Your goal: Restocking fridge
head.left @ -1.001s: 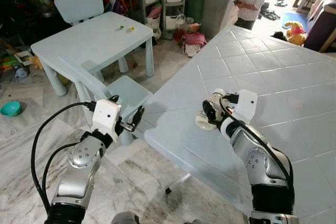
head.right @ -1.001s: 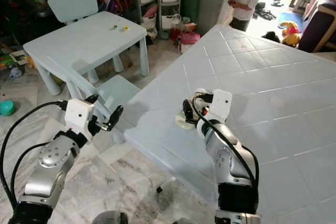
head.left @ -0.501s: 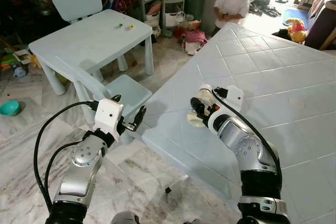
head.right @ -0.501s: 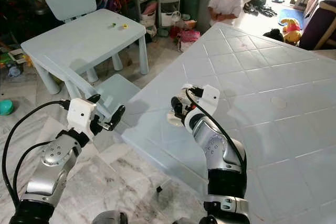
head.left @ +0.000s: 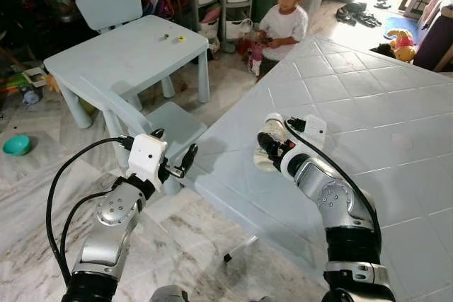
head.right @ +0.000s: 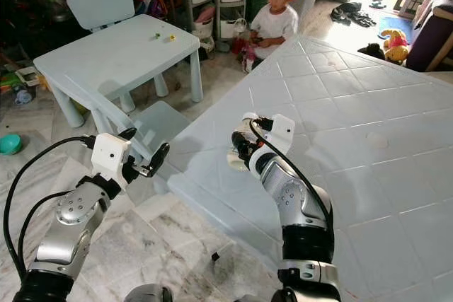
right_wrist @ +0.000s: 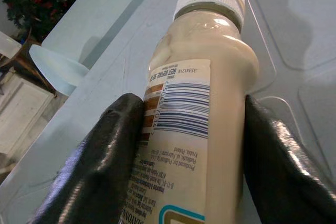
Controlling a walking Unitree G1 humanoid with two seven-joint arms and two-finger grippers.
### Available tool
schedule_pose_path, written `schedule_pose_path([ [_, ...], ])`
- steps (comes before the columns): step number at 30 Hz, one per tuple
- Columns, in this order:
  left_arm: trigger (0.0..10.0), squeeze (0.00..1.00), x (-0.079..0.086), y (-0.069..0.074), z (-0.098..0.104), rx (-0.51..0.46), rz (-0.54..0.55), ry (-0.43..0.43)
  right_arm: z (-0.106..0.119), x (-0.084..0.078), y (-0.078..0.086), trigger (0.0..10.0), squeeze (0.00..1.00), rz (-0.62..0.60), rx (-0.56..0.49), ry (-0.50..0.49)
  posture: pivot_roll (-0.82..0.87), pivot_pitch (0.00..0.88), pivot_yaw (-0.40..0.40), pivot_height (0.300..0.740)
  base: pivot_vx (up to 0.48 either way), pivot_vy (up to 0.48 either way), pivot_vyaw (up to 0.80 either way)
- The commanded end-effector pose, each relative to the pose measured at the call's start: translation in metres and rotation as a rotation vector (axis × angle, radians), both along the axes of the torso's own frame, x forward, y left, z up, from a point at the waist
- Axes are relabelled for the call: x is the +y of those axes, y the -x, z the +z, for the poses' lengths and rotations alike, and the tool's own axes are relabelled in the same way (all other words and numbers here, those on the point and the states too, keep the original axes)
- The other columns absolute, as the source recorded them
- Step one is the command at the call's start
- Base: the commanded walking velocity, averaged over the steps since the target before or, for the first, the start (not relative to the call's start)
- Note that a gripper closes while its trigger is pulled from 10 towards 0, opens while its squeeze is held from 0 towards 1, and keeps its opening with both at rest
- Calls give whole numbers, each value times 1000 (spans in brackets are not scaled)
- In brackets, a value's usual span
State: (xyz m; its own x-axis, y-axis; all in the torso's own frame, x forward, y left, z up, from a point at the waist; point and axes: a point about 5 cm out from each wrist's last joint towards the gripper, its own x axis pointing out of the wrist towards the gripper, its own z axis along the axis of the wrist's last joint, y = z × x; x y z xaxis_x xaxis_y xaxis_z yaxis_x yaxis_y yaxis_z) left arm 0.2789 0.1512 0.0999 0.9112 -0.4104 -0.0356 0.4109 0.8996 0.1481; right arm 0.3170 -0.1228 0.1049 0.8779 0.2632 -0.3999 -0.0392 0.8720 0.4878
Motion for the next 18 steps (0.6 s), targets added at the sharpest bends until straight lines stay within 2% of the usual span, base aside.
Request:
schedule_pose_path([
  [1, 10000, 0, -1, -2, 1, -4, -10, -11, -22, -12, 9, 0, 0, -36, 93, 77, 65, 3, -1, 740, 0, 0, 0],
  [4, 10000, 0, 3, -5, 3, -8, 13, 3, -18, -18, 10, 0, 0, -26, 7, 191, 64, 1, -1, 740, 0, 0, 0],
  [7, 10000, 0, 5, -7, 4, -3, 27, 23, -19, -20, 12, 0, 0, -10, -21, 239, 62, 0, -4, 740, 0, 0, 0],
  [8, 10000, 0, 7, -8, 4, 10, 35, 54, -19, -22, 14, 0, 0, 8, -59, 302, 60, 0, -5, 740, 0, 0, 0],
  [10, 10000, 0, 8, -9, 5, 22, 45, 89, -18, -24, 15, 0, 0, 19, -95, 343, 59, 0, -6, 740, 0, 0, 0],
  [12, 10000, 0, 11, -13, 9, 42, 63, 179, -17, -28, 16, 0, 0, 30, -178, 432, 56, 0, -9, 740, 0, 0, 0],
  [18, 10000, 0, 11, -17, 13, 57, 76, 255, -18, -32, 17, 0, 0, 31, -243, 492, 56, 0, -10, 740, 0, 0, 0],
])
